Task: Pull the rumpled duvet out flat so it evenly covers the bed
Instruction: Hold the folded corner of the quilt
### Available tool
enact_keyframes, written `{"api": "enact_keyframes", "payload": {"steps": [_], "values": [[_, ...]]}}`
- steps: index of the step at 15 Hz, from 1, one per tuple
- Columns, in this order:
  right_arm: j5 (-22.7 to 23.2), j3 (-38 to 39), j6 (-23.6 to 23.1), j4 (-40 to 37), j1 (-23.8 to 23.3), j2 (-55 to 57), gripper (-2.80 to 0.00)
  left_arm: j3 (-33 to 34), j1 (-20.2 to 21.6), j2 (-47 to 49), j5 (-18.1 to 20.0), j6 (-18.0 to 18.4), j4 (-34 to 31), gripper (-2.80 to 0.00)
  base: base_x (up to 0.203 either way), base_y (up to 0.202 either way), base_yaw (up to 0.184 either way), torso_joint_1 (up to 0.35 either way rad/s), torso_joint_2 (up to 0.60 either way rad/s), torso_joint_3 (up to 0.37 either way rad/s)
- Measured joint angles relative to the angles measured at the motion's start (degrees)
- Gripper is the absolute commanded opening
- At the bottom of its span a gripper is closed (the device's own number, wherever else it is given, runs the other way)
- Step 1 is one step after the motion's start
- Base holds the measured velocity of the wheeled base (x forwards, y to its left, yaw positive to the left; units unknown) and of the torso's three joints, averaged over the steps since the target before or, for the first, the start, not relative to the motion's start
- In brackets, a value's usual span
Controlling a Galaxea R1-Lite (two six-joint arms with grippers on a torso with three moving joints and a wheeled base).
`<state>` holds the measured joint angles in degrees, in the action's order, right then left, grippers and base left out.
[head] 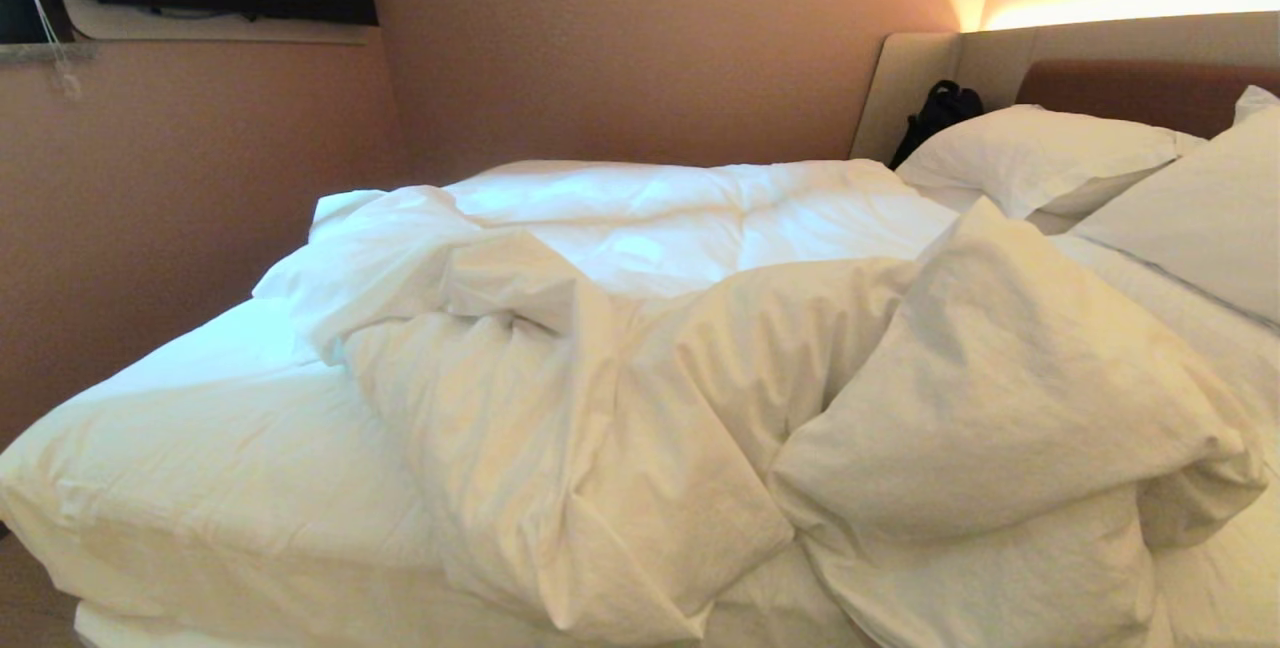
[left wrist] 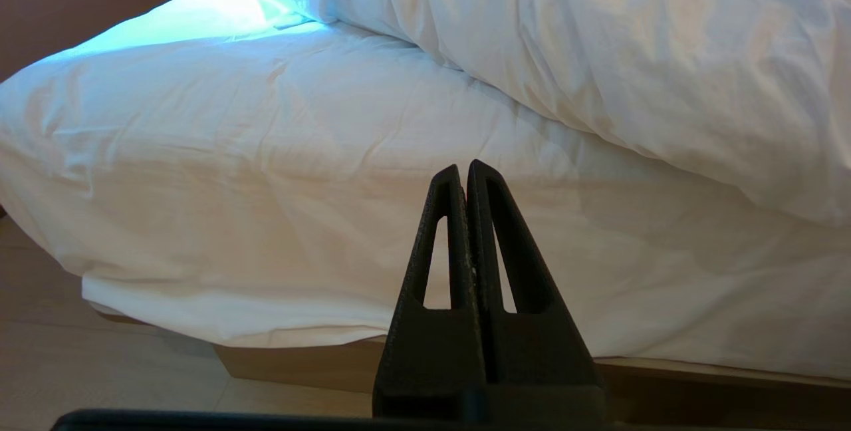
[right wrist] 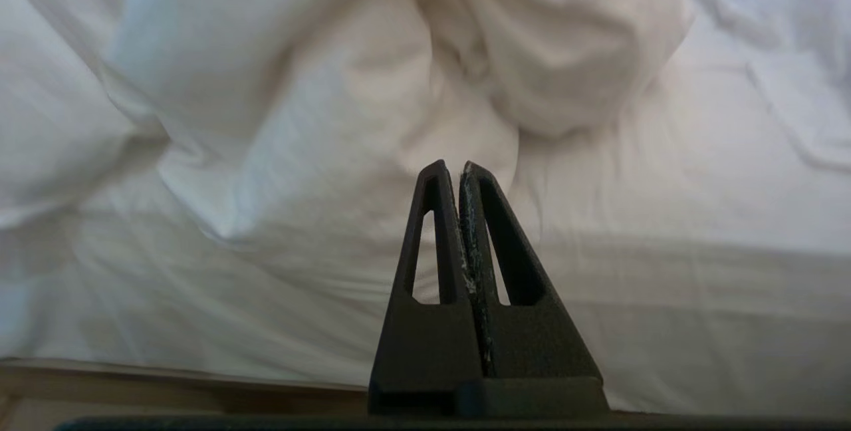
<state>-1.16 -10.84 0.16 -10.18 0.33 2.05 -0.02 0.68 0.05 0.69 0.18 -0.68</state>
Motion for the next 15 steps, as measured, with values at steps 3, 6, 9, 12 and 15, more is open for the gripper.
{"api": "enact_keyframes", "payload": {"steps": [3, 6, 9, 12, 15], "values": [[0.04, -4.93, 0.06, -1.78, 0.0, 5.89, -2.8, 0.0, 0.0, 0.0, 0.02, -0.02, -0.02, -2.8, 0.0, 0.0, 0.0, 0.0, 0.0, 0.0], [0.92, -11.65, 1.16, -1.72, 0.02, 15.95, -2.8, 0.0, 0.0, 0.0, 0.02, -0.02, 0.0, -2.8, 0.0, 0.0, 0.0, 0.0, 0.0, 0.0], [3.42, -18.54, 4.37, -1.7, 0.05, 28.51, -2.8, -0.02, 0.0, 0.0, 0.0, -0.02, 0.0, -2.8, 0.0, 0.0, 0.0, 0.0, 0.0, 0.0], [5.83, -25.28, 9.84, -1.8, 0.09, 41.84, -2.8, -0.02, 0.0, 0.0, 0.02, -0.02, 0.0, -2.8, 0.0, 0.0, 0.0, 0.0, 0.0, 0.0], [7.28, -31.87, 16.45, -2.1, 0.13, 52.5, -2.8, -0.02, 0.0, 0.0, 0.02, 0.0, -0.02, -2.8, 0.0, 0.0, 0.0, 0.0, 0.0, 0.0]]}}
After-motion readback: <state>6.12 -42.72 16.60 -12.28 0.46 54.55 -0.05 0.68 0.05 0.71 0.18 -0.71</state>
